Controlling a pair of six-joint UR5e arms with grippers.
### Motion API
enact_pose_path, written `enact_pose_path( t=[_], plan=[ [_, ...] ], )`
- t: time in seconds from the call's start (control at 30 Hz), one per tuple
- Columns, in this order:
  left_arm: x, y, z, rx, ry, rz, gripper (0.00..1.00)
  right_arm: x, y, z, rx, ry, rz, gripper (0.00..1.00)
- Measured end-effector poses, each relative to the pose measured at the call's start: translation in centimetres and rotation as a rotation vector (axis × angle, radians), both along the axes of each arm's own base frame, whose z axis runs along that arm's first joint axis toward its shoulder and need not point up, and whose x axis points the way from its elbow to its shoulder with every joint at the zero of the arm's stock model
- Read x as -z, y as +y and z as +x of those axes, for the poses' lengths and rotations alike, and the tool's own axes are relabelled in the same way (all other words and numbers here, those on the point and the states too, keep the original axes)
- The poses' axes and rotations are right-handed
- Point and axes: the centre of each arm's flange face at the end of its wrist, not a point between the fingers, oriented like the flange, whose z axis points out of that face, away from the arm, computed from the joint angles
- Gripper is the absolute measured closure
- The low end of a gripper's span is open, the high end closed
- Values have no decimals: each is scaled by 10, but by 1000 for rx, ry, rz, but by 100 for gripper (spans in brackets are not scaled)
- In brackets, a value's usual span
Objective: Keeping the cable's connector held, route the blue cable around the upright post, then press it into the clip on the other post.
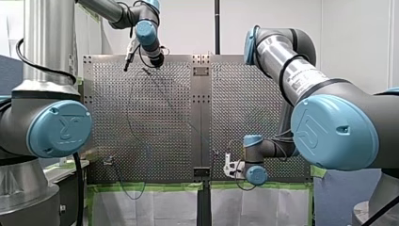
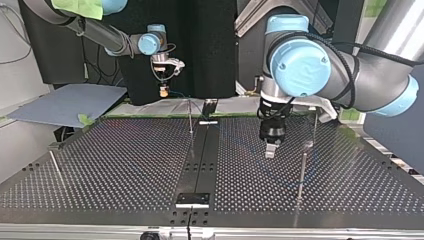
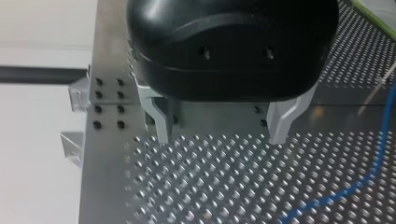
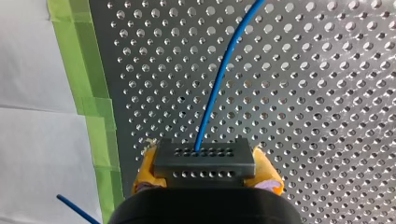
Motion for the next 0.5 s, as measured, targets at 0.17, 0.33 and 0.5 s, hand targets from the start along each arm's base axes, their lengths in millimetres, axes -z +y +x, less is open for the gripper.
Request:
enact_pose_path(
  t=[0.17,0.33,0.5],
  plan=[
    [1,-17,3,16,-30,8,0,1,-2,-2,2,1,1,100],
    [0,-31,14,7,-66,30,0,2,-2,-2,2,2,1,100],
    [0,-35,32,-31,-94,46,0,2,-2,-3,2,2,2,100]
  ],
)
